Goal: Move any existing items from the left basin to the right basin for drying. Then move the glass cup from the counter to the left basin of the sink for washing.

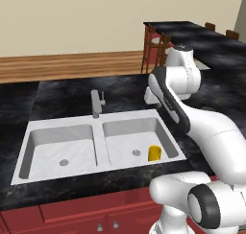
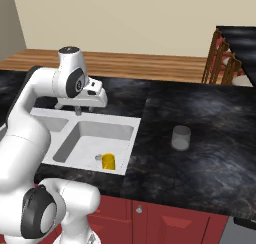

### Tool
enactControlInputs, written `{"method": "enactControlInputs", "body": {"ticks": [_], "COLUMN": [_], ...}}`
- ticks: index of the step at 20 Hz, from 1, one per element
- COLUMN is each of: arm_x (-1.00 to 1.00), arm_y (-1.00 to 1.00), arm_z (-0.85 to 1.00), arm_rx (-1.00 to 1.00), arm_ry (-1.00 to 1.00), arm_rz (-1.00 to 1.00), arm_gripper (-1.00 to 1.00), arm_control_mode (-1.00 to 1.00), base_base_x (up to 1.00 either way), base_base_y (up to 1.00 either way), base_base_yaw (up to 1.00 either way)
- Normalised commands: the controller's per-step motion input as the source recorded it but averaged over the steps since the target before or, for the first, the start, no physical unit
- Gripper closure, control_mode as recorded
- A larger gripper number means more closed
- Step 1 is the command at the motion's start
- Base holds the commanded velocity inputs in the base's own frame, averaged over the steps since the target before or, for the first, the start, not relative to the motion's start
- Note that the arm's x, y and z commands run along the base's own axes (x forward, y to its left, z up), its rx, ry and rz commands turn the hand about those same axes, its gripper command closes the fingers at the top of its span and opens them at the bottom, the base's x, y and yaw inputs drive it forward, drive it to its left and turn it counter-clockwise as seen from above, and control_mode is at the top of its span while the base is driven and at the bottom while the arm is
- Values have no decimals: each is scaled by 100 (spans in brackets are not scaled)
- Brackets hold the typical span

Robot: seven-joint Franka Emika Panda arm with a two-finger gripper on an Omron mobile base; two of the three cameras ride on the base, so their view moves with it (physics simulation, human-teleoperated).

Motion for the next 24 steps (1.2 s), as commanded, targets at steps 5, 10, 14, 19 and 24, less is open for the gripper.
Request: {"method": "enactControlInputs", "body": {"ticks": [5,10,14,19,24], "arm_x": [19,6,0,1,0], "arm_y": [-7,-50,-71,-77,-87], "arm_z": [0,0,-3,-5,-12], "arm_rx": [0,-5,-21,-24,-12], "arm_ry": [3,-3,-2,-1,-1], "arm_rz": [1,0,0,0,0], "arm_gripper": [-100,-100,-100,-100,-100], "arm_control_mode": [-100,-100,-100,-100,-100], "base_base_x": [0,0,0,0,0], "base_base_y": [0,0,0,0,0], "base_base_yaw": [0,0,0,0,0]}}
